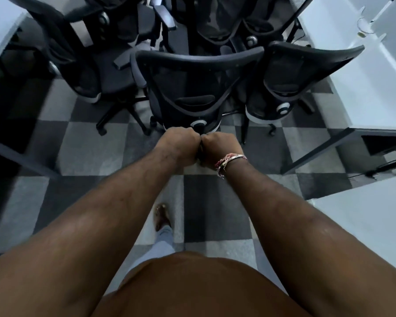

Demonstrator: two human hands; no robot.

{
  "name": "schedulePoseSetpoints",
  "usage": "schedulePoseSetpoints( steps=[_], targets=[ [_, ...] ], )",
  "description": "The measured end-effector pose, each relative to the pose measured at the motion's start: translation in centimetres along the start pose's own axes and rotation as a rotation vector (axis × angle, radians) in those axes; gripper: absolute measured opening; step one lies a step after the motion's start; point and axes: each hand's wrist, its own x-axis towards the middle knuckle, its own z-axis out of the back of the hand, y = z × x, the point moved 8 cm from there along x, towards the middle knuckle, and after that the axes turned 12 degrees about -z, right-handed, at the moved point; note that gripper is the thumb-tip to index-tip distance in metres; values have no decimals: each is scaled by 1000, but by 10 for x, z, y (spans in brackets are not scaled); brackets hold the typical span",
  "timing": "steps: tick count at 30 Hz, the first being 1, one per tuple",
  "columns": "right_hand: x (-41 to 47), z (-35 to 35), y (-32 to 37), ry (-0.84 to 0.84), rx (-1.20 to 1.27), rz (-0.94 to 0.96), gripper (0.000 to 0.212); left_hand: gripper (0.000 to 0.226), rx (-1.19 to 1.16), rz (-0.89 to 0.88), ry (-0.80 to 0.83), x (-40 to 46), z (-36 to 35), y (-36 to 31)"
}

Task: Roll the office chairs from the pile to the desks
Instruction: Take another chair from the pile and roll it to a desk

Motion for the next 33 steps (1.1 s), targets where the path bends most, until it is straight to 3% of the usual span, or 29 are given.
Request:
schedulePoseSetpoints(
  steps=[5, 9, 14, 22, 26, 33],
  targets=[
    [112, 20, -17, -80, 4, -122, 15, 9, -7, -85, -66, 80, 48, 78],
    [187, 54, -37, -226, 1, -194, 14, 33, -2, -122, -204, 138, 86, 130],
    [252, 65, -60, -264, -19, -142, 15, 33, -55, -122, -304, 194, 102, 169],
    [317, 6, -73, 2, 17, -13, 16, 27, -150, -55, -31, 254, 57, 197],
    [343, -5, -73, 177, -94, 91, 15, 12, -177, 9, 80, 271, 50, 210],
    [351, -4, -74, 111, -111, 165, 22, 25, -129, 5, 79, 284, 46, 219]
  ],
)
